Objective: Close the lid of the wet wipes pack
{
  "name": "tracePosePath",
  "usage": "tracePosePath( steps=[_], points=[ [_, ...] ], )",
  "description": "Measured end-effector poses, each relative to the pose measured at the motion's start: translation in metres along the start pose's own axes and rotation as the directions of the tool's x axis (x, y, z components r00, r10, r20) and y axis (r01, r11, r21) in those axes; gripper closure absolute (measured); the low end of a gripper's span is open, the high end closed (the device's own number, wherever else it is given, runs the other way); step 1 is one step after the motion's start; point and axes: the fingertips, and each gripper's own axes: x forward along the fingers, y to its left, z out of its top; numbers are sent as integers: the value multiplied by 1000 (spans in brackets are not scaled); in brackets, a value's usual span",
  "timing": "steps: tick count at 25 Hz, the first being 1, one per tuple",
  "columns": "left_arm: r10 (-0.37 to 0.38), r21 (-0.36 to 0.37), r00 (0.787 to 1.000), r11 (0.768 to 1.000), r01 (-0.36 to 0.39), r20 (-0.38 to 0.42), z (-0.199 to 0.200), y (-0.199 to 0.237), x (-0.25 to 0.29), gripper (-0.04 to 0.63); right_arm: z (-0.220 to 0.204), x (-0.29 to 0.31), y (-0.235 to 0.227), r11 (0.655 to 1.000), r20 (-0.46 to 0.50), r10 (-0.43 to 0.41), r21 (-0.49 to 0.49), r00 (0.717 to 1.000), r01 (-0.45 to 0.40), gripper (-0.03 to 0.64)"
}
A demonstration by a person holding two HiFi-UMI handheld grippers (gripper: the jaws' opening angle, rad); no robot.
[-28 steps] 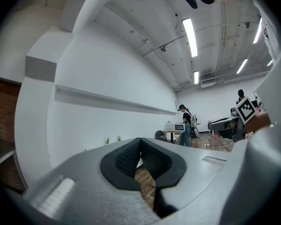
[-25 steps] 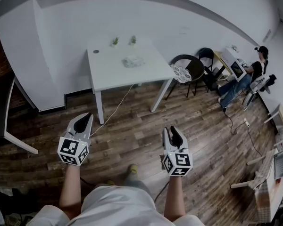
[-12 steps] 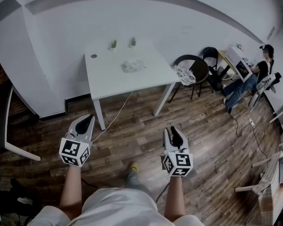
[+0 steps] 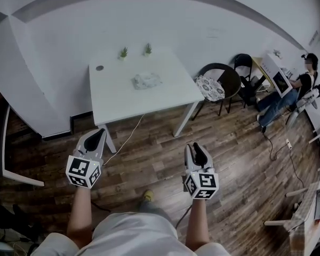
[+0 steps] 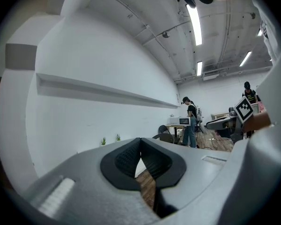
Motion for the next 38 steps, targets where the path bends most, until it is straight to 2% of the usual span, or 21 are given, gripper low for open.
tracePosePath(
  steps=[12,19,25,31,38],
  points=[
    [46,40,999,998,-45,-14,9,-10,112,589,6,91,-79,998,1,55,7,998,-55,502],
    [72,47,997,996,-71,-18,16,0,147,589,12,129,-97,996,-3,86,13,996,-86,502],
    [63,54,998,997,-62,-20,8,10,177,588,8,165,-103,995,-1,99,13,995,-99,502],
    [48,53,998,998,-46,-32,-3,50,221,588,5,223,-98,995,-8,99,17,995,-99,502],
    [24,35,999,999,-23,-44,-15,107,295,589,11,308,-98,996,-38,94,8,995,-94,502]
  ],
)
